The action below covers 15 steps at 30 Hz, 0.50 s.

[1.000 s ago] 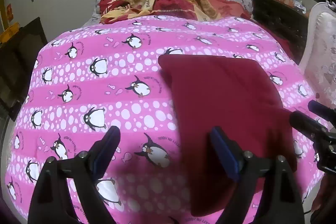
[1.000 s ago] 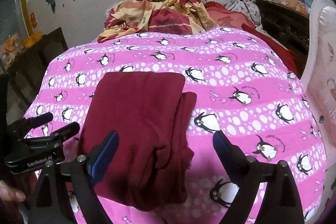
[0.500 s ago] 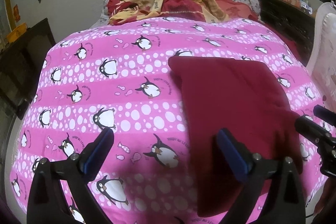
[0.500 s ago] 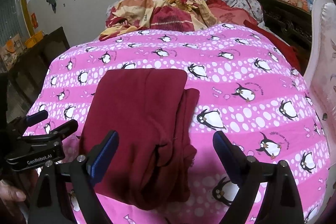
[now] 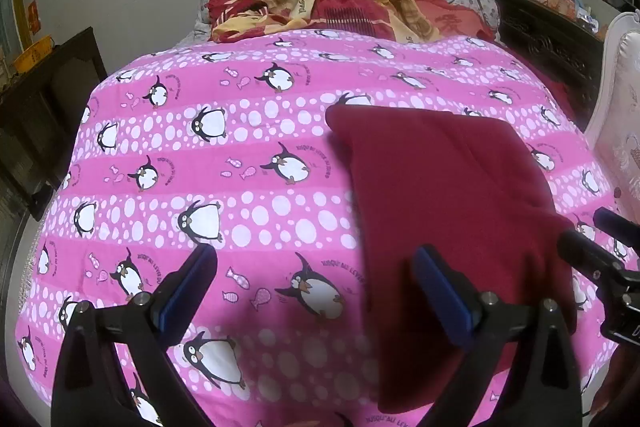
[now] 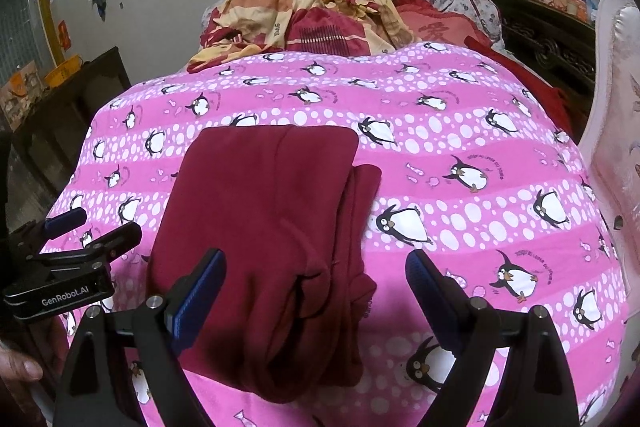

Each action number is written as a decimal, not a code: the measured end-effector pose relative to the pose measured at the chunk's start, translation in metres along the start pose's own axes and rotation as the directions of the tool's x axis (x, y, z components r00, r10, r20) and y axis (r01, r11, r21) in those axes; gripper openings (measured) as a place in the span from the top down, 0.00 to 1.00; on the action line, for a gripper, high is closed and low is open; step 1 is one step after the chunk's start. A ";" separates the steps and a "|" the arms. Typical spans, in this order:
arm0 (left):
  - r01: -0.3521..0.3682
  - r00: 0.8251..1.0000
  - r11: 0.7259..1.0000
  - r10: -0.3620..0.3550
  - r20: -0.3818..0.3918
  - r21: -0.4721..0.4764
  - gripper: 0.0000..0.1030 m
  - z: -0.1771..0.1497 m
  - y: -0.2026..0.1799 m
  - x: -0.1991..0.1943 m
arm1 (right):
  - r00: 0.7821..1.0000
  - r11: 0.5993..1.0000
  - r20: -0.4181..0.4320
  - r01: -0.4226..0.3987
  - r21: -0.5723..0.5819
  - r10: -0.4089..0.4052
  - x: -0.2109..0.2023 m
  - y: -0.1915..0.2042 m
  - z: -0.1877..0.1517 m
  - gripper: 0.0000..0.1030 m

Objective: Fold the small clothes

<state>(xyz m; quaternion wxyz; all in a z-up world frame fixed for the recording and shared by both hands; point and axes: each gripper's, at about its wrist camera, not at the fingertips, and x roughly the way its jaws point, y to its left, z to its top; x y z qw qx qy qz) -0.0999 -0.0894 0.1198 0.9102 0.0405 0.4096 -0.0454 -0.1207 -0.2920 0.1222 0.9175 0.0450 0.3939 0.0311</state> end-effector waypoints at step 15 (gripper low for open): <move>-0.007 1.000 1.000 0.007 0.004 0.009 0.05 0.001 -0.005 0.002 | 1.000 1.000 -0.010 -0.010 0.006 0.010 0.003 -0.002 -0.001 0.09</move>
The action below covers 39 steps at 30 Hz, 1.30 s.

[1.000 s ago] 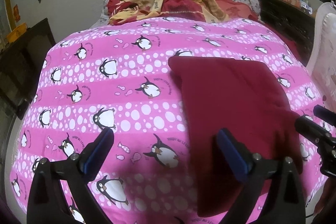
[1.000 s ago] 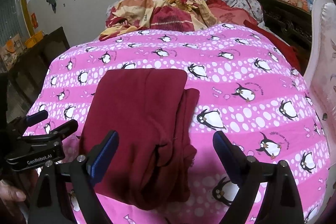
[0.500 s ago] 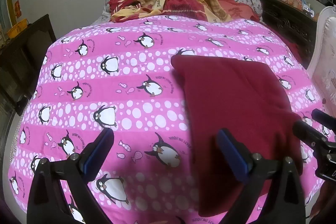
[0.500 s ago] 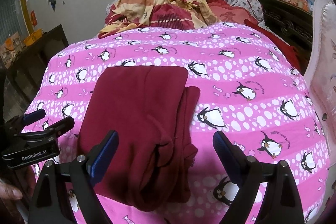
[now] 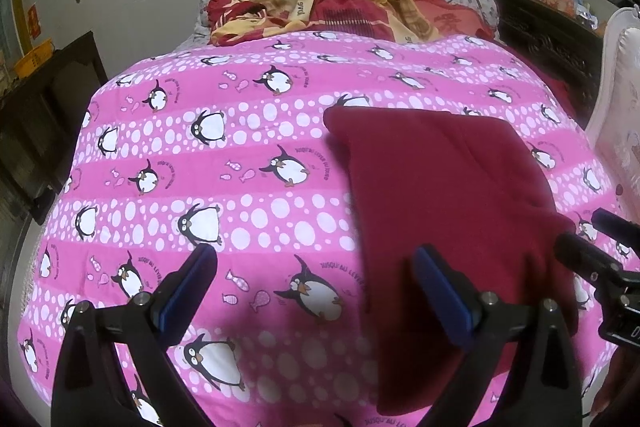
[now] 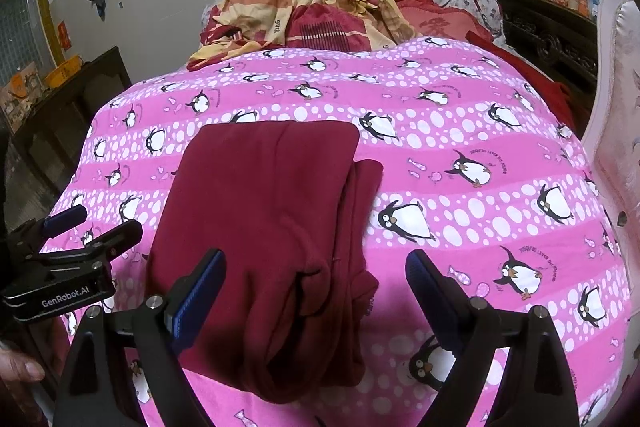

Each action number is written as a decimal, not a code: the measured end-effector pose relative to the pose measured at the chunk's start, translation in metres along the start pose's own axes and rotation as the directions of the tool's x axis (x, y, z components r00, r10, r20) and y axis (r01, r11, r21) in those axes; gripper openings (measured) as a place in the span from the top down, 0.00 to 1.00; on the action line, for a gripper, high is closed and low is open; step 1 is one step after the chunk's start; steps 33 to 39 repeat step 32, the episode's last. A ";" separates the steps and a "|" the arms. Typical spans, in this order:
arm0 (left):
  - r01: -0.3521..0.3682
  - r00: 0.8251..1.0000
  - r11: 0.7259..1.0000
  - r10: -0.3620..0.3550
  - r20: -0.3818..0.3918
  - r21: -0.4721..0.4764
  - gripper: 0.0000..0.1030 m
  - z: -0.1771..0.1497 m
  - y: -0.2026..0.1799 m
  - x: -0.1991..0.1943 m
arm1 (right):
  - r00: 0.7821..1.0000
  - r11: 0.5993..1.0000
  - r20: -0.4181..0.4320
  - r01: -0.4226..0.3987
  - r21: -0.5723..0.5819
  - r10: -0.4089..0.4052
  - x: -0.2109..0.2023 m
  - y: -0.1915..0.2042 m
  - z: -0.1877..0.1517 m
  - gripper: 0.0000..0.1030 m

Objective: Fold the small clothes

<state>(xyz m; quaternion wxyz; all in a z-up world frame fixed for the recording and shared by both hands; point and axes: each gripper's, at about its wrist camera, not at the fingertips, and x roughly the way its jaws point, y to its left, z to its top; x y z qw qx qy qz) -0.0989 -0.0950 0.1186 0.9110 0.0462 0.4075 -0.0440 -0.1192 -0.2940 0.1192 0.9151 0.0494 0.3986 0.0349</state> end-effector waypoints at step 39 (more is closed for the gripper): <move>0.024 1.000 1.000 -0.024 -0.007 0.012 0.05 -0.004 0.005 0.007 | 0.999 1.000 -0.030 -0.017 -0.013 0.017 0.007 -0.002 -0.003 0.09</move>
